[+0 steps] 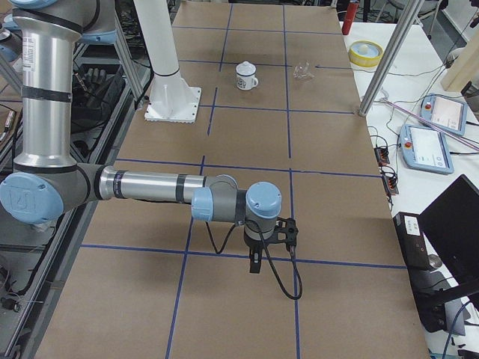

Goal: Remove funnel from cup

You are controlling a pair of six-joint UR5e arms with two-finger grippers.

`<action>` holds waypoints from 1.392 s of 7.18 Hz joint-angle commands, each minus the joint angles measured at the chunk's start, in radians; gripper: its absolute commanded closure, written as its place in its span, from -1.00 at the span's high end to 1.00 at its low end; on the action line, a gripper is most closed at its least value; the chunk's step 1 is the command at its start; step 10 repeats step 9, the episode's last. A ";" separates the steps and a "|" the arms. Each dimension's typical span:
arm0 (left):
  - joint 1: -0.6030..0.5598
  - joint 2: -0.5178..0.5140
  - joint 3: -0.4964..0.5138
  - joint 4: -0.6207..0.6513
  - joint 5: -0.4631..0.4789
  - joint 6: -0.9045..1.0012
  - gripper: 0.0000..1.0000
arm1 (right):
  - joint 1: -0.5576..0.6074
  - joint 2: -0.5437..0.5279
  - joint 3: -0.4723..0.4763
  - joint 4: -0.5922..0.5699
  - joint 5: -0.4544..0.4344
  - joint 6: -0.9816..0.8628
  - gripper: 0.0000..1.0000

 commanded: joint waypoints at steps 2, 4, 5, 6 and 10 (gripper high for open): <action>0.000 -0.003 0.002 0.000 0.000 0.000 1.00 | 0.000 0.000 0.000 0.000 0.000 0.000 1.00; 0.000 -0.003 0.003 0.000 0.000 0.000 1.00 | 0.000 0.001 0.000 0.000 0.000 0.000 1.00; 0.000 -0.003 0.003 0.000 0.000 0.000 1.00 | 0.000 0.000 0.000 0.000 0.000 0.000 1.00; 0.000 -0.005 0.003 0.000 0.000 0.000 1.00 | 0.000 0.000 0.000 0.000 0.000 0.000 1.00; -0.005 -0.014 0.002 0.004 0.002 0.000 1.00 | 0.000 0.000 0.000 0.000 0.000 0.000 1.00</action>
